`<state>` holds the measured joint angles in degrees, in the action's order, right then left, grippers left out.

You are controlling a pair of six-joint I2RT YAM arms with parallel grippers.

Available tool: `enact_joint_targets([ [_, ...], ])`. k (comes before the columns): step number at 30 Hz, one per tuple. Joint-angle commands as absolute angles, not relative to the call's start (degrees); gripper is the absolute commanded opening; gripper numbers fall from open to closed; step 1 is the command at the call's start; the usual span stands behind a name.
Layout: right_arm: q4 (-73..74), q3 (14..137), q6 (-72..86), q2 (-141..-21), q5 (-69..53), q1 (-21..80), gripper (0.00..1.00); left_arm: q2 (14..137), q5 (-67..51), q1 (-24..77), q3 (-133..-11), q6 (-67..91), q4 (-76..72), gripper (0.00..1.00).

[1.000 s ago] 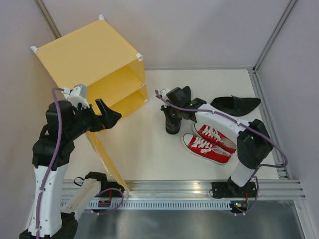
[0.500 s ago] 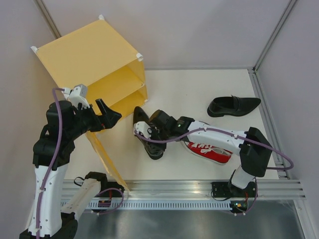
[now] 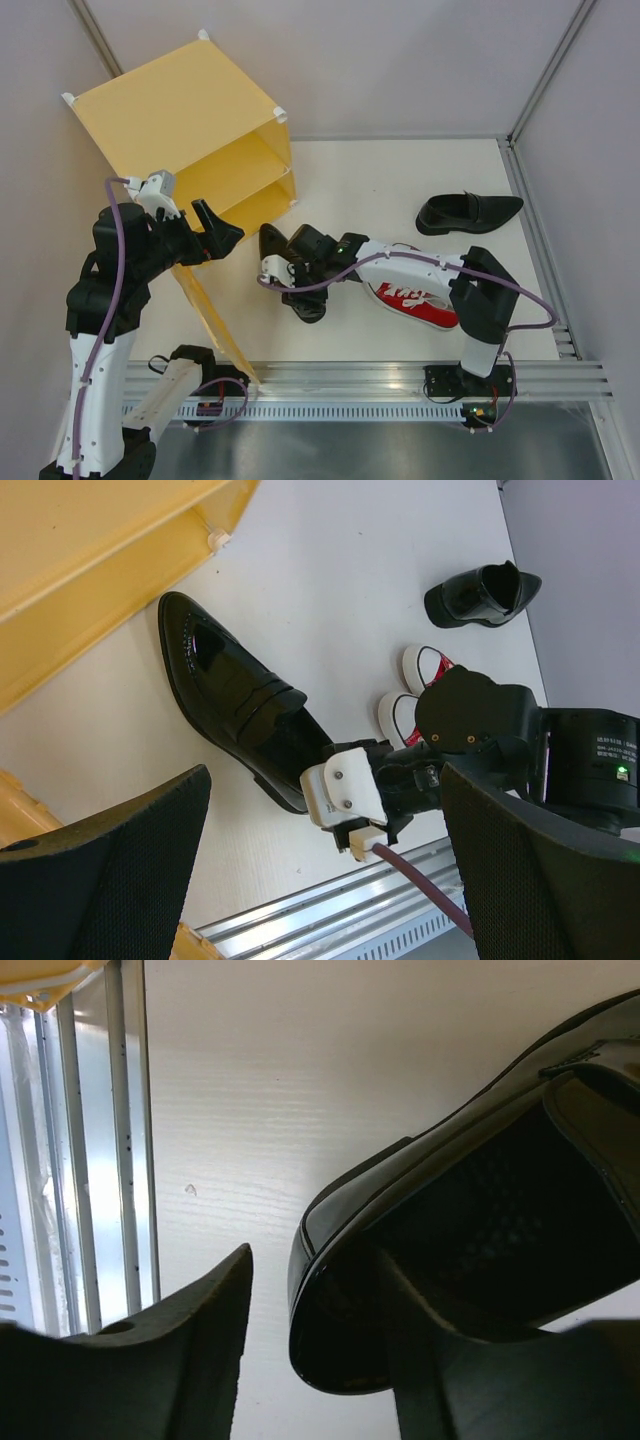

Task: Place and organize the shoes in the shoe cabinet

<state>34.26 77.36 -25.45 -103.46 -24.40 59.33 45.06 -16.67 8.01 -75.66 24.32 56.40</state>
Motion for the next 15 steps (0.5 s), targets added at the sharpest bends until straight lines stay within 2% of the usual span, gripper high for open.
enact_joint_targets([
  [1,32.35,77.88,-22.60,-97.84,-21.36,61.08,0.60,44.56,-15.47,7.91,-76.38,24.17,55.55,0.99],
  [2,31.56,77.35,-21.11,-96.69,-20.40,61.26,0.63,44.56,-15.56,7.91,-76.29,24.17,55.55,0.99],
  [5,26.56,74.80,-12.50,-91.33,-13.64,61.70,0.63,44.47,-15.47,7.91,-76.20,24.26,55.63,0.98],
  [9,20.48,71.99,4.00,-86.23,-0.38,61.79,0.57,44.21,-15.38,7.91,-76.03,24.43,55.64,0.99],
  [11,21.61,71.63,12.28,-85.78,6.29,61.79,0.55,44.21,-15.21,7.91,-75.94,24.43,55.64,0.98],
  [15,24.95,70.93,21.08,-87.80,9.76,61.70,0.55,44.21,-15.21,7.91,-75.94,24.43,55.72,0.99],
])
